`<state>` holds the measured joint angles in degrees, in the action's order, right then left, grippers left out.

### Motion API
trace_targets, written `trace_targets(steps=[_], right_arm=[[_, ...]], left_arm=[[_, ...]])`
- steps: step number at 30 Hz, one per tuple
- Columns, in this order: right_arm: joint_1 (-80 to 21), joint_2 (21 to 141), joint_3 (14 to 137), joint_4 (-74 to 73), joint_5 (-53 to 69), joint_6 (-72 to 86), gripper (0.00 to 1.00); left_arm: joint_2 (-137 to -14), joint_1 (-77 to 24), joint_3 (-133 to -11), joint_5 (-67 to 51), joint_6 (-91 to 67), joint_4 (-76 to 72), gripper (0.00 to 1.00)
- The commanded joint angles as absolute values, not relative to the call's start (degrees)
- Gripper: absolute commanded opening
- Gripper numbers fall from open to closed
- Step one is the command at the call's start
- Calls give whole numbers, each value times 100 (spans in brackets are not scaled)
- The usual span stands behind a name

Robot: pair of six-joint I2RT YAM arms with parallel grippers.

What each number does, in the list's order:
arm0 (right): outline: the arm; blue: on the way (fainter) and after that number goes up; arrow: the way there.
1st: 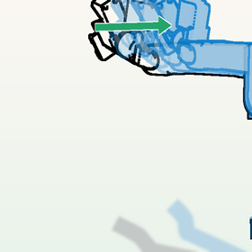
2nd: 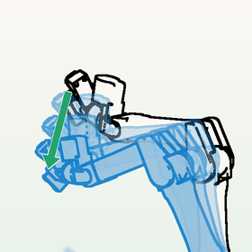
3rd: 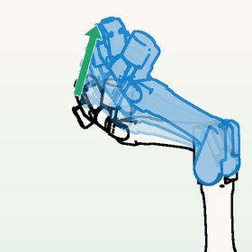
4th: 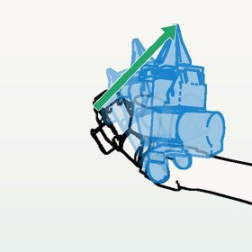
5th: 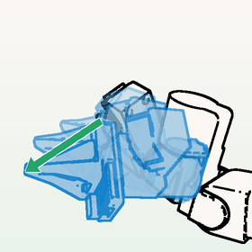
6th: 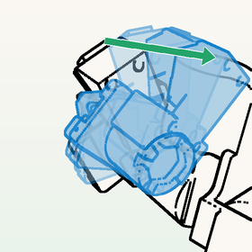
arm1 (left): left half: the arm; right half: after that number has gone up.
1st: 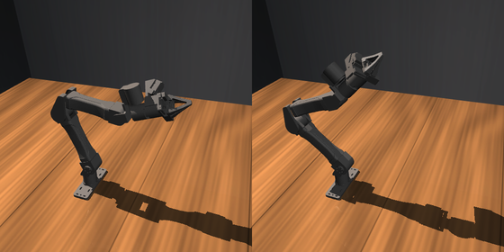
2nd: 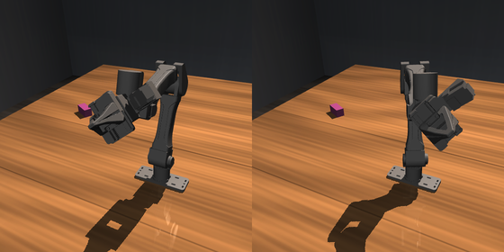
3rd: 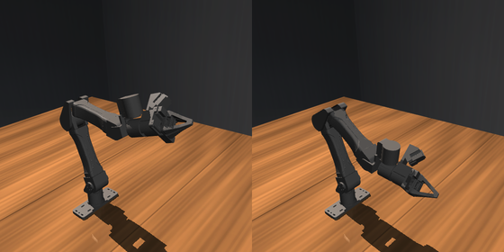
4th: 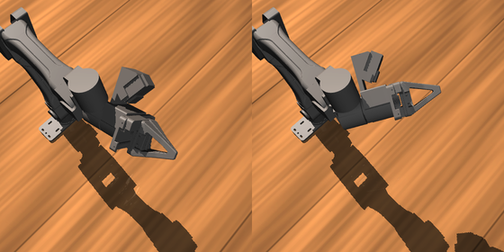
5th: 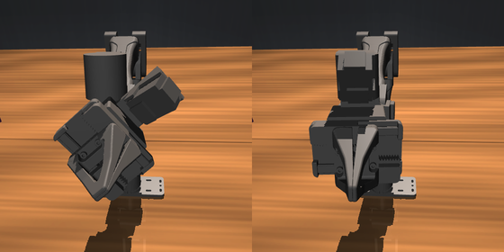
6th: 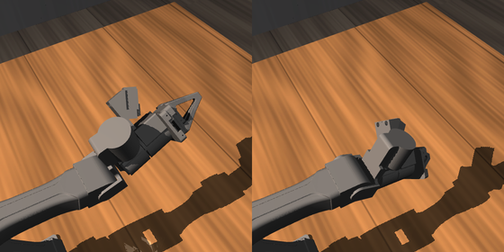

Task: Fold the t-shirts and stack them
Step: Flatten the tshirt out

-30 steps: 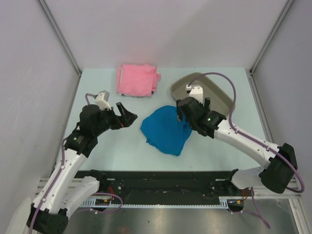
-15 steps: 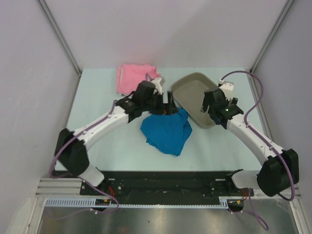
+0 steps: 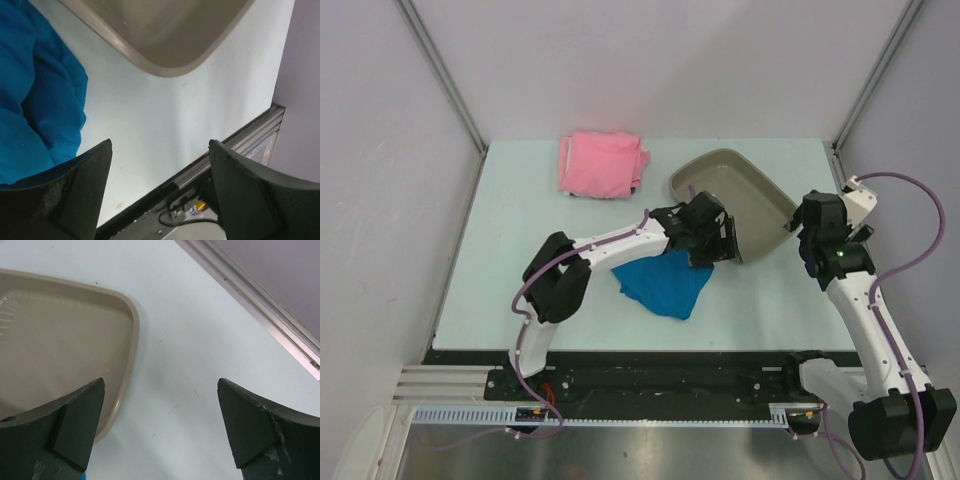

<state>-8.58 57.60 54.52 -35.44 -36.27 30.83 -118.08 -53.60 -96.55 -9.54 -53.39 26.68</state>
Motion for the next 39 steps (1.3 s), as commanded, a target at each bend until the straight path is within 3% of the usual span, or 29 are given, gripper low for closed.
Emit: trace_targets(steps=[1, 7, 11, 18, 29, 39], right_arm=[[-703, 5520, 5414, -3568, -3516, 3199, 100], [-650, 5283, 5116, -3428, -3375, 3182, 100], [-580, 5256, 4966, -3331, -3278, 3112, 100], [-448, 5203, 4904, -3208, -2971, 3094, 100], [-396, 5115, 4764, -3085, -2742, 3094, 100], [-387, 4975, 4614, -3024, -2610, 3103, 100]], left_arm=[[-12039, -5335, -10526, -616, -6231, 3136, 81], [-12725, -5309, -11528, -422, -6635, 3603, 80], [-13366, -5300, -12304, -457, -6960, 4034, 71], [-13517, -5309, -11953, -510, -7357, 3999, 56], [-12788, -5309, -11558, -273, -7172, 4218, 57], [-13736, -5054, -12612, -290, -7224, 4588, 57]])
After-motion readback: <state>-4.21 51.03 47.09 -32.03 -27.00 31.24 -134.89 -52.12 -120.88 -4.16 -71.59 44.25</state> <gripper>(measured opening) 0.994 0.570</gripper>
